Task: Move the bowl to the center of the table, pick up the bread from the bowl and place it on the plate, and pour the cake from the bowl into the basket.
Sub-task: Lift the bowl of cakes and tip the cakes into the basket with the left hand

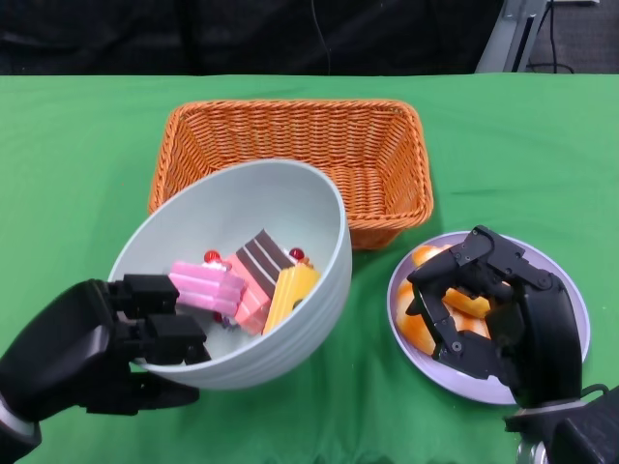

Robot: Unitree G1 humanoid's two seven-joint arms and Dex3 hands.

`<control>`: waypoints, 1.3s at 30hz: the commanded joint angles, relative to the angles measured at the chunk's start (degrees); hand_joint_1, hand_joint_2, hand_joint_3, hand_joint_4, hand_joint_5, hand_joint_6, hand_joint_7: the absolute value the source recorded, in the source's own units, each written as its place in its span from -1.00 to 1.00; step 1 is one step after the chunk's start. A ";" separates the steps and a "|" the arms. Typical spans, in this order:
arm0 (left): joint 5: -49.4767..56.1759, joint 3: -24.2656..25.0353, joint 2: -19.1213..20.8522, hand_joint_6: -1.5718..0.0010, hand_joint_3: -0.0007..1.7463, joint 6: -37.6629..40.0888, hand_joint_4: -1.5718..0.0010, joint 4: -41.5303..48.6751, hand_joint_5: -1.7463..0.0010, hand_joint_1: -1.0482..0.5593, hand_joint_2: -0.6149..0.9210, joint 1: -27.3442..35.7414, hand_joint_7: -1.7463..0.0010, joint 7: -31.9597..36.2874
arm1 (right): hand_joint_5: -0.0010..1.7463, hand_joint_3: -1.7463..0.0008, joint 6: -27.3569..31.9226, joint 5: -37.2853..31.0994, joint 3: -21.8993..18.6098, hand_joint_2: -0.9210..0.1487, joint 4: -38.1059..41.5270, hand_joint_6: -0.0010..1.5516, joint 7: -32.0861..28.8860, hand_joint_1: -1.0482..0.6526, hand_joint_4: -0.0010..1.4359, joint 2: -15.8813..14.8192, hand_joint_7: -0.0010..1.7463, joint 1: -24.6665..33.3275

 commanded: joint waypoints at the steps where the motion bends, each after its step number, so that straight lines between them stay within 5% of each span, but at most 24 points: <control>1: -2.09 2.48 -0.07 -0.10 -0.25 -1.57 0.09 -1.37 -0.85 0.13 0.84 -0.84 -0.30 -0.10 | 0.67 0.09 -1.14 0.50 -0.34 -0.44 0.93 -0.06 -0.11 0.08 0.00 0.07 0.31 -0.29; 5: -2.10 4.06 -0.71 -0.07 -0.21 -2.68 0.06 -1.44 -0.86 0.13 0.80 -1.98 -0.40 -0.12 | 0.66 0.07 -0.86 0.64 -0.37 -0.42 1.34 -0.06 -0.11 0.08 0.01 0.17 0.31 -0.48; 18: -5.60 4.39 -6.34 -0.13 -0.08 -1.24 0.05 7.54 -0.88 0.17 0.70 -12.27 -0.29 -2.67 | 0.69 0.06 -3.56 0.55 0.58 -0.47 5.85 -0.06 2.38 0.09 0.04 -0.23 0.31 -0.78; 39: -4.10 0.79 -12.31 0.06 0.23 3.25 0.17 19.98 -0.97 0.22 0.52 -23.95 -0.60 -2.95 | 0.69 0.09 -5.61 -0.57 1.80 -0.40 11.19 -0.06 2.39 0.05 0.04 -0.17 0.32 -1.92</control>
